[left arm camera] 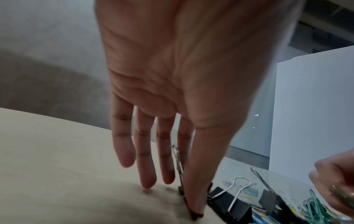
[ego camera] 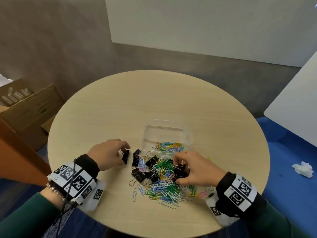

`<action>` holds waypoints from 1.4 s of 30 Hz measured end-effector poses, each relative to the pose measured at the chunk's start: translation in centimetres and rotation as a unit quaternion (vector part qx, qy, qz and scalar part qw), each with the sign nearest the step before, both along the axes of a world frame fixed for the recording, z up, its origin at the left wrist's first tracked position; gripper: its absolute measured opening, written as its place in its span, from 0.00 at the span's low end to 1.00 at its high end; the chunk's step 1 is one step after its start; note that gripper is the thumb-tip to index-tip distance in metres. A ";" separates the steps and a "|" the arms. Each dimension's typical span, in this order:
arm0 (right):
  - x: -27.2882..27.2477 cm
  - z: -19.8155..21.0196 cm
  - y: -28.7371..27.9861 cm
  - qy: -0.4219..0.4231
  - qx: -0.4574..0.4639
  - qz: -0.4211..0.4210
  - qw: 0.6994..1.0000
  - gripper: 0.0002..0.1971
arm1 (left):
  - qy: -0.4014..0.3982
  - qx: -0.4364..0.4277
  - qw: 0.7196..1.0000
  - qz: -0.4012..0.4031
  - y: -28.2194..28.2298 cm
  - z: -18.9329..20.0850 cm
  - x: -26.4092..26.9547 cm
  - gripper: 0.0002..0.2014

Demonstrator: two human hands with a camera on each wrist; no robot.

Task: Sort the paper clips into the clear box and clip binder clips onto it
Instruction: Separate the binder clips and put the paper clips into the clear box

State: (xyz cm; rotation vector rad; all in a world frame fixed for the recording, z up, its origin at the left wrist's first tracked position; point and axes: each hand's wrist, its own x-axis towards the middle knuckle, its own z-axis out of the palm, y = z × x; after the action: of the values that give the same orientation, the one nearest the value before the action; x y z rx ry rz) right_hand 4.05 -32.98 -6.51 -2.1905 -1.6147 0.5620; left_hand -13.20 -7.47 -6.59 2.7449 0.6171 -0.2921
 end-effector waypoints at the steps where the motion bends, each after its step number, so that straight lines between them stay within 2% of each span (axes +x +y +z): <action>1: 0.1 0.0 -0.1 0.017 0.009 -0.003 1.000 0.17 | 0.000 -0.004 1.000 0.001 -0.1 0.0 0.0 0.26; 6: 1.0 0.1 -0.3 0.110 0.020 -0.032 0.993 0.11 | -0.043 0.021 0.998 -0.031 -0.7 0.5 -0.1 0.39; 8: 1.7 0.3 -0.5 0.166 0.033 -0.049 0.984 0.09 | -0.085 0.038 0.993 -0.067 -1.5 1.0 -0.1 0.38; 10: 2.4 0.6 -0.7 0.208 0.041 -0.061 0.975 0.09 | -0.117 0.019 0.988 -0.103 -2.6 1.6 0.1 0.35; 15: 3.5 0.7 -1.1 0.255 0.025 -0.061 0.965 0.10 | -0.084 -0.107 0.976 -0.170 -4.9 1.0 0.5 0.31; 18: 3.5 0.8 -1.1 0.252 0.015 -0.062 0.966 0.18 | -0.071 -0.105 0.975 -0.182 -5.6 0.6 0.6 0.33; 22: 3.5 1.6 -1.3 0.258 0.021 -0.059 0.964 0.22 | -0.048 -0.068 0.977 -0.198 -6.3 0.6 0.8 0.30; 26: 3.4 3.1 -1.6 0.232 0.040 -0.038 0.971 0.20 | -0.042 -0.046 0.974 -0.216 -6.8 0.6 1.0 0.21; 29: 4.7 4.0 -2.0 0.238 0.106 -0.100 0.960 0.14 | -0.052 -0.028 0.974 -0.219 -6.7 0.7 1.1 0.14; 33: 6.9 3.9 -2.8 0.194 0.063 -0.133 0.970 0.07 | -0.044 0.014 0.974 -0.222 -6.8 0.8 1.1 0.14; 36: 8.8 2.8 -3.1 0.152 0.066 -0.197 0.966 0.05 | -0.035 0.042 0.972 -0.229 -6.8 0.8 1.1 0.15; 39: 10.7 1.4 -2.9 0.122 0.004 -0.251 0.960 0.07 | -0.054 0.030 0.972 -0.226 -6.7 0.6 1.4 0.13; 42: 11.9 0.2 -2.3 0.125 -0.052 -0.263 0.955 0.08 | -0.090 -0.020 0.973 -0.211 -6.5 0.4 1.6 0.13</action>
State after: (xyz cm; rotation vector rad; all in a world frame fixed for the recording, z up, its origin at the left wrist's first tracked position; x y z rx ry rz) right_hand 15.90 -35.26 -6.29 -2.3759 -0.8400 0.7305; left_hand -11.63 -13.95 -6.15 2.7994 -0.0256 -0.1439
